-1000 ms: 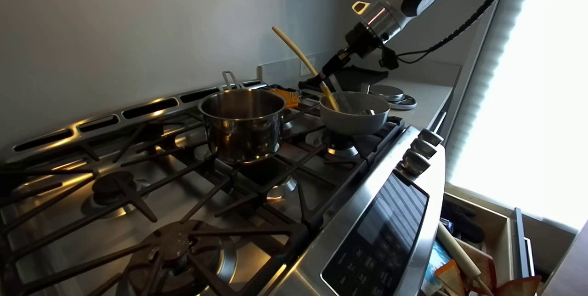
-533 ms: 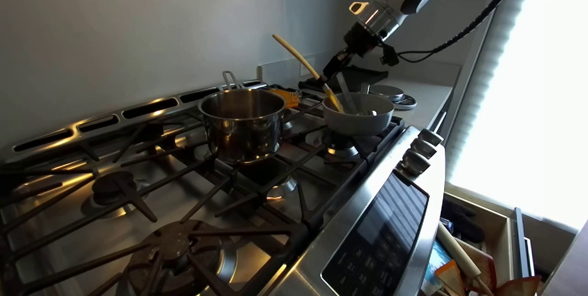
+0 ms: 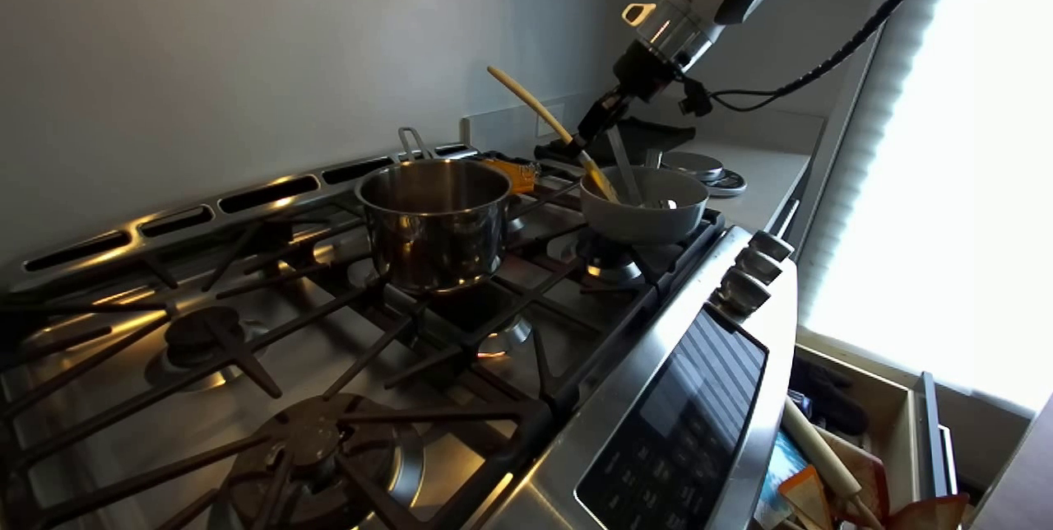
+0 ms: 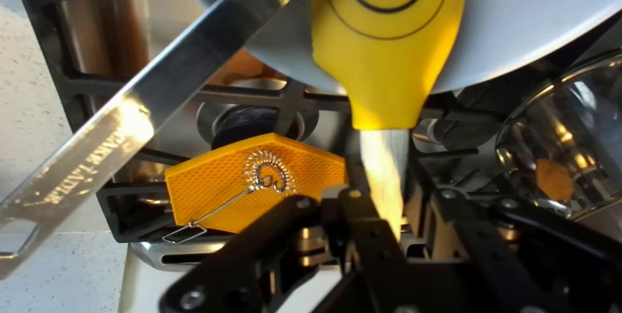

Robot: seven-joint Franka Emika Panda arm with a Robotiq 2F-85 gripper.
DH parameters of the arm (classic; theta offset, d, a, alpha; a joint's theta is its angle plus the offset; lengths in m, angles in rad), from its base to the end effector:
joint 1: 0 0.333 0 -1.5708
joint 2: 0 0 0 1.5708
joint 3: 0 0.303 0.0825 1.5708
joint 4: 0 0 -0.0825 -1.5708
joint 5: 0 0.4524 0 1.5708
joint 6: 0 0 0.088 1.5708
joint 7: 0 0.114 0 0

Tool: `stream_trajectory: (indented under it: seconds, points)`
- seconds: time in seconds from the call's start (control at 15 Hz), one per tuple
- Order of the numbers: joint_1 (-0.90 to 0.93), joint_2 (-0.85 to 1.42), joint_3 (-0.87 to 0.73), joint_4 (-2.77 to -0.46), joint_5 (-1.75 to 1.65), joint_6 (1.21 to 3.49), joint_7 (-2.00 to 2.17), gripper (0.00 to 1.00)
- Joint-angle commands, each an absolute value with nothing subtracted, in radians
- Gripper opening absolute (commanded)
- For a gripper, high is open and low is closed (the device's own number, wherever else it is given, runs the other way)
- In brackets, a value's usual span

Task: Remove the spatula from the pot and put it in the grey bowl

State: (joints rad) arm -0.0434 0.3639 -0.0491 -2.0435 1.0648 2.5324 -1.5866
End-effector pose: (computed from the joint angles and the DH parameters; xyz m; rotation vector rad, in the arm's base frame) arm 0.6449 -0.0661 0.2021 -2.5719 -0.8453 -0.7633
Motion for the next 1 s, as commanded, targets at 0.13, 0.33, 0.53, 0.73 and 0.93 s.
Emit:
stream_trajectory:
  seconds: [0.13,0.33,0.53,0.73,0.93]
  points:
    - [-0.060,0.360,-0.027,-2.059,1.034,2.572,-1.558,0.69]
    - [-0.062,0.356,-0.022,-2.063,1.036,2.584,-1.561,0.91]
    - [-0.065,0.348,-0.011,-2.068,1.048,2.592,-1.576,1.00]
    - [-0.059,0.314,0.008,-2.093,1.063,2.594,-1.599,1.00]
    - [-0.040,0.243,0.038,-2.153,1.086,2.665,-1.641,1.00]
